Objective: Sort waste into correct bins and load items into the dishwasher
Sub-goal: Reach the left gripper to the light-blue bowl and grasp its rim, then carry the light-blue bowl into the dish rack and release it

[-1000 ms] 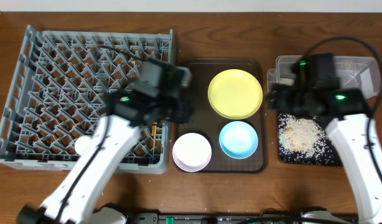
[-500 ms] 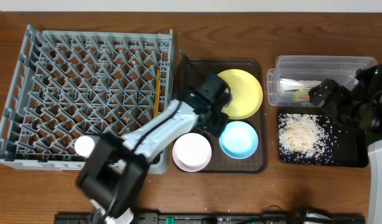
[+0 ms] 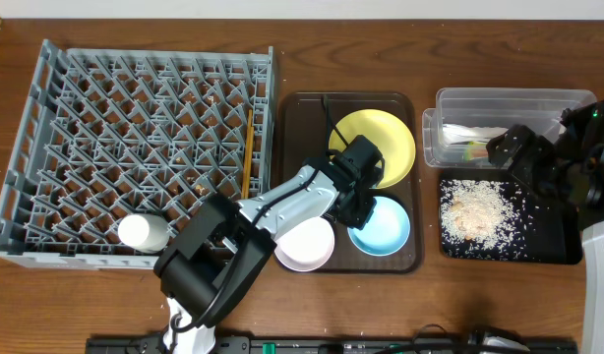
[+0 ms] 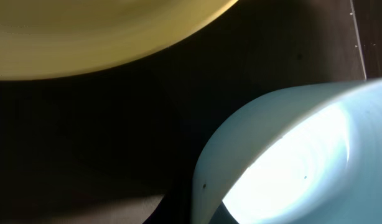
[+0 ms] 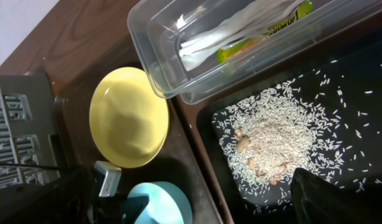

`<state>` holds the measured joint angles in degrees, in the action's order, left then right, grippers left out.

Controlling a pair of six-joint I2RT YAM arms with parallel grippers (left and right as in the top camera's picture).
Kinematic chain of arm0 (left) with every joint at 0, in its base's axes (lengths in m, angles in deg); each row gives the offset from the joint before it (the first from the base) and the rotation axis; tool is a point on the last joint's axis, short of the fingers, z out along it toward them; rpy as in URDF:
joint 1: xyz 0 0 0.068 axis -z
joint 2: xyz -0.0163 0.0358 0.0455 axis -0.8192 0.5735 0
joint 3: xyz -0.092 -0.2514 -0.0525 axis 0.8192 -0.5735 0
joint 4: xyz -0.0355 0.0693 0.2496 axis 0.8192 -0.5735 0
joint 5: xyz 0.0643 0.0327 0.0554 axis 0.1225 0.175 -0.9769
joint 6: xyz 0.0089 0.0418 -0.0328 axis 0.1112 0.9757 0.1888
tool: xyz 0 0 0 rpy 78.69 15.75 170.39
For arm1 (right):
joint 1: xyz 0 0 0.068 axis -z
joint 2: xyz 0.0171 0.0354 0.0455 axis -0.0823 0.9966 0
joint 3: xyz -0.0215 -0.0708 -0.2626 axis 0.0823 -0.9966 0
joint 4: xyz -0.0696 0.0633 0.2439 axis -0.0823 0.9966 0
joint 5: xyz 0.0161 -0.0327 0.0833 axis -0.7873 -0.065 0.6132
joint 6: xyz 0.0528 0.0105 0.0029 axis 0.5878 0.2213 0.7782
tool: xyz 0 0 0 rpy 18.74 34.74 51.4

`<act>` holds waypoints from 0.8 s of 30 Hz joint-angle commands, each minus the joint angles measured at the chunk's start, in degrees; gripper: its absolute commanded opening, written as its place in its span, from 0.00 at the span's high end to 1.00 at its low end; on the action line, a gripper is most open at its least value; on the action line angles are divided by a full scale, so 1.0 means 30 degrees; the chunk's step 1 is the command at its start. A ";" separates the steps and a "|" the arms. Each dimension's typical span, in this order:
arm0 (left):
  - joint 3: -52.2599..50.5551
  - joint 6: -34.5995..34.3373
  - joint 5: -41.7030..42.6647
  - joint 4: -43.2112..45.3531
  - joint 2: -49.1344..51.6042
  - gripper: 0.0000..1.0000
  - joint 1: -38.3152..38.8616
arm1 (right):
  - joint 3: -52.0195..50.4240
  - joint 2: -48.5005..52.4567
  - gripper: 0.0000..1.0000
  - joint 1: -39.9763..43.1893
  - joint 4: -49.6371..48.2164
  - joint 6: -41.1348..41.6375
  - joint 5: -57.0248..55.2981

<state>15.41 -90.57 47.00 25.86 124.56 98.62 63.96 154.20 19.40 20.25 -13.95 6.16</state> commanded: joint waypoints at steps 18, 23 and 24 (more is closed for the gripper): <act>0.2718 0.1100 -2.4873 -0.4765 -0.8087 0.93 -0.3410 | 0.0109 0.0000 0.01 0.0226 0.0051 -0.0102 0.0153; 0.2718 0.2914 -2.7591 -0.1778 -0.7147 0.92 -0.5238 | 0.0109 0.0000 0.01 0.0226 0.0044 -0.0102 0.0153; 0.2718 0.3300 -2.7591 -0.1217 -0.6834 0.92 -0.5566 | 0.0109 0.0000 0.01 0.0226 0.0044 -0.0102 0.0153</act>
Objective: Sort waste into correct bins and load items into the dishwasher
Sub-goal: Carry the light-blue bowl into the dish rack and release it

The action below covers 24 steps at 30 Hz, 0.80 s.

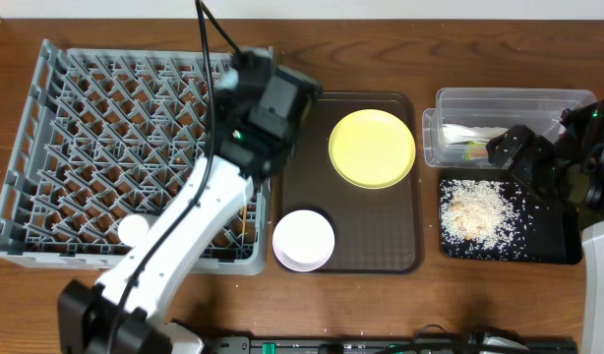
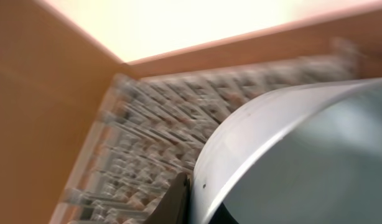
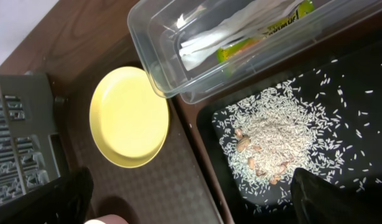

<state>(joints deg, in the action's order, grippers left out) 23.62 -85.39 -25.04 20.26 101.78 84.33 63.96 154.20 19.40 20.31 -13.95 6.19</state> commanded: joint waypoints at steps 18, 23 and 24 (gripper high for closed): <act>-0.0022 0.8794 -0.5544 0.9632 0.7956 0.93 -0.2433 | 0.0109 0.0000 0.01 0.0226 0.0022 -0.0102 0.0146; -0.0022 0.8779 -0.5974 0.9719 0.8269 0.92 -0.2433 | 0.0109 0.0000 0.01 0.0226 0.0022 -0.0102 0.0146; -0.0022 0.8794 -0.6623 1.0098 0.8262 0.93 -0.2433 | 0.0109 0.0000 0.01 0.0226 0.0022 -0.0102 0.0146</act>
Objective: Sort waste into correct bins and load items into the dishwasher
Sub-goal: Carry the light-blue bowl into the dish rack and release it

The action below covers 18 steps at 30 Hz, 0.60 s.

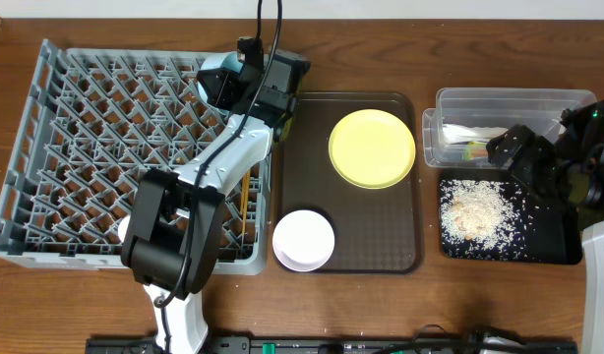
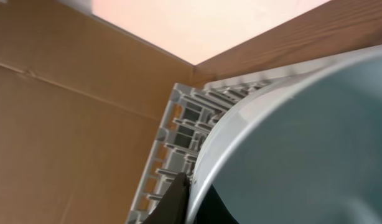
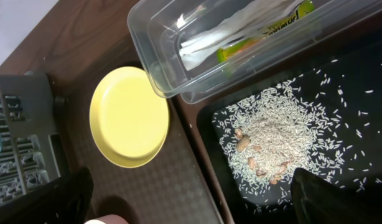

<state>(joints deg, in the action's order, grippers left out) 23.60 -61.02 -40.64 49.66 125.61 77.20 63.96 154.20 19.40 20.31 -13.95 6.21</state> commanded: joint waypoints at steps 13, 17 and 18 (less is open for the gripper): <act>-0.0510 0.2004 -0.1778 0.1625 0.0328 0.92 0.0219 | 0.0109 0.0000 0.01 0.0226 0.0022 -0.0102 0.0138; -0.1035 0.1836 -0.1778 0.1566 0.0328 0.92 0.0233 | 0.0109 0.0000 0.01 0.0226 0.0022 -0.0102 0.0138; -0.1078 0.1763 -0.1778 0.1552 0.0328 0.92 0.0299 | 0.0109 0.0000 0.01 0.0226 0.0022 -0.0102 0.0138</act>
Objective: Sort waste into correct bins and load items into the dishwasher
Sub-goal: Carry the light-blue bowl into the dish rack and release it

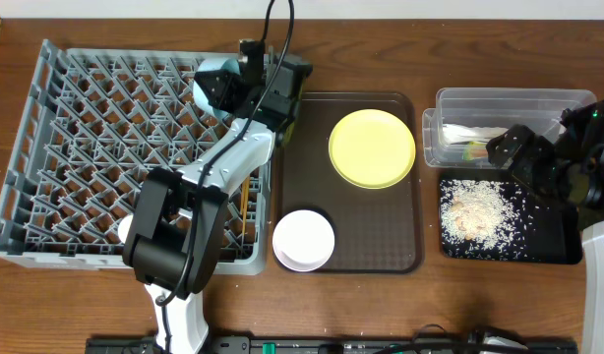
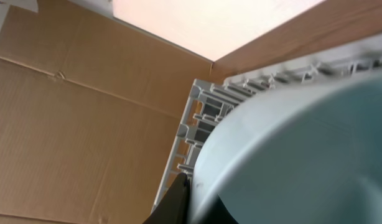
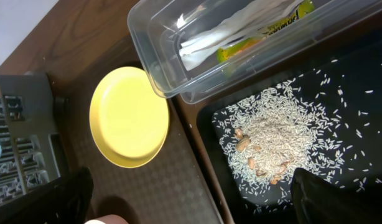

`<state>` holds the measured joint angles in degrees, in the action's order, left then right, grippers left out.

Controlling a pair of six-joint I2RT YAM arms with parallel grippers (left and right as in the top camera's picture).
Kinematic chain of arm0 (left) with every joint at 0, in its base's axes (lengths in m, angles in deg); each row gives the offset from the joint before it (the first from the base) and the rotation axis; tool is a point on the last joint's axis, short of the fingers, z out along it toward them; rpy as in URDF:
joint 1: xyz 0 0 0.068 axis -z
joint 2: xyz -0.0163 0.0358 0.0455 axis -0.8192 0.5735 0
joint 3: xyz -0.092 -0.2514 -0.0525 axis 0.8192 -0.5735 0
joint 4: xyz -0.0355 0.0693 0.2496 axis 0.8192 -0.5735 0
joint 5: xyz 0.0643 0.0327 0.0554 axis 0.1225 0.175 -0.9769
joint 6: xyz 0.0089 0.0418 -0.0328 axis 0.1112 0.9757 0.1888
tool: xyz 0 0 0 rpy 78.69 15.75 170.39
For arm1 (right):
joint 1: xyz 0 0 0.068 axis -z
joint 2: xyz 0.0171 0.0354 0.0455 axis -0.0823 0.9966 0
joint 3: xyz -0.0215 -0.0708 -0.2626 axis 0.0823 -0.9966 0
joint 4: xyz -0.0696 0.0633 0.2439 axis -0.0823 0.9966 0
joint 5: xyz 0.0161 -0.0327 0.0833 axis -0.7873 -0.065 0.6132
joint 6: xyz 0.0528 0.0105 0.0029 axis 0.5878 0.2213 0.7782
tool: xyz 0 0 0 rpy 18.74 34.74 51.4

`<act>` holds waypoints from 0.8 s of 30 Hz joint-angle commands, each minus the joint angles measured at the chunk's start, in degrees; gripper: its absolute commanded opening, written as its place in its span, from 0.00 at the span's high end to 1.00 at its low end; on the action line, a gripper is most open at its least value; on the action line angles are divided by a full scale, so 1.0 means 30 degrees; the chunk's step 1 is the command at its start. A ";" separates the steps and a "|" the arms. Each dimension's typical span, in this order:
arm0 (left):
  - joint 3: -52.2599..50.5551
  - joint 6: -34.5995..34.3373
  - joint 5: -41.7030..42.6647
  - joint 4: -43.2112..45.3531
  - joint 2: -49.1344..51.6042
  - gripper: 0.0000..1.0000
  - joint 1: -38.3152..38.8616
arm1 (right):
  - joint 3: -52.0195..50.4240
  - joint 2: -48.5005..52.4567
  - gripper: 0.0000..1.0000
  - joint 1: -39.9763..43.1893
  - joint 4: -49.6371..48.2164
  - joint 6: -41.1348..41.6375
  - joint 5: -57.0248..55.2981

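Observation:
My left gripper [image 1: 245,87] is shut on the rim of a light blue bowl [image 1: 214,87], held on edge over the back right corner of the grey dish rack [image 1: 46,147]. The left wrist view is mostly blue bowl [image 2: 303,149], with one dark finger [image 2: 177,200] against its rim and the rack's edge [image 2: 200,118] behind it. A yellow plate [image 1: 372,147] and a white bowl [image 1: 304,239] sit on the brown tray [image 1: 381,251]. My right gripper [image 3: 191,186] hangs open over the bins [image 1: 518,147], holding nothing.
A white cup [image 1: 126,229] and a yellow stick [image 1: 246,192] lie in the rack. A clear bin [image 3: 241,43] holds wrappers. Beside it, a black tray [image 3: 340,124] holds rice and nuts. The table's back edge runs just behind the rack.
My left gripper has shifted slightly at the rack's back right corner with the blue bowl still in it. The right arm has not moved.
My left gripper was first at the blue bowl on the brown tray, beside the white bowl. Then the bowl was off the tray and held at the rack's right edge. Then it was at the rack's back right corner, where it stays.

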<state>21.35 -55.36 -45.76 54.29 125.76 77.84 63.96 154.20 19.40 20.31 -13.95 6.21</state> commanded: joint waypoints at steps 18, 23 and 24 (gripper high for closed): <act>-0.0328 -0.4765 0.4495 -0.4816 -0.0036 0.76 0.3796 | 0.0109 0.0000 0.01 0.0226 0.0022 -0.0102 0.0138; -0.0328 -0.6091 0.6375 -0.6244 -0.0452 0.71 0.4131 | 0.0109 0.0000 0.01 0.0226 0.0022 -0.0102 0.0138; -0.0328 -0.6462 0.6870 -0.6557 -0.0568 0.70 0.4131 | 0.0109 0.0000 0.01 0.0226 0.0022 -0.0102 0.0138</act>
<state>20.72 -69.41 -32.29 35.82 125.72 90.16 63.96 154.20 19.40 20.31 -13.95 6.19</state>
